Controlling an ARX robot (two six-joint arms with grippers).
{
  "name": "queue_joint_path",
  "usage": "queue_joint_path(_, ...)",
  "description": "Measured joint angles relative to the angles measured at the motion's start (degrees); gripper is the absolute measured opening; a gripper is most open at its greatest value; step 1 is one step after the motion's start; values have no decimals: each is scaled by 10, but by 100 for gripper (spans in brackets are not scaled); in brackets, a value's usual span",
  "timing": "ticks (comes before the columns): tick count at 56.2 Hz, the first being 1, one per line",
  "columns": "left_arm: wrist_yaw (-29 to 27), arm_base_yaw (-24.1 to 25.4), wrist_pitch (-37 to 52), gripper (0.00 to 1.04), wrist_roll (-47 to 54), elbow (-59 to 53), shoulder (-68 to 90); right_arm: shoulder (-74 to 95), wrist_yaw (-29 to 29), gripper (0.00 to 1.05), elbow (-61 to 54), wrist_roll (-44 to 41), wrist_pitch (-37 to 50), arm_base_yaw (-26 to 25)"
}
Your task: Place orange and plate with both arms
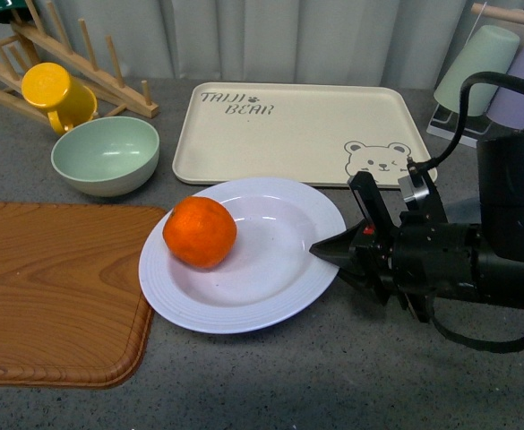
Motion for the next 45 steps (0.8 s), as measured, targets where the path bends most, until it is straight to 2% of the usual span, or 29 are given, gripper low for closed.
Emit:
queue_joint_path(13, 0, 0, 0, 98, 0, 0, 0, -1, -5, 1, -51, 69, 175, -23)
queue_joint_path(23, 0, 0, 0, 98, 0, 0, 0, 0, 11, 1, -47, 116, 245, -14)
queue_joint_path(33, 0, 0, 0, 98, 0, 0, 0, 17, 35, 1, -2, 147, 266, -5)
queue_joint_path(45, 0, 0, 0, 98, 0, 0, 0, 71, 103, 1, 76, 186, 279, 7)
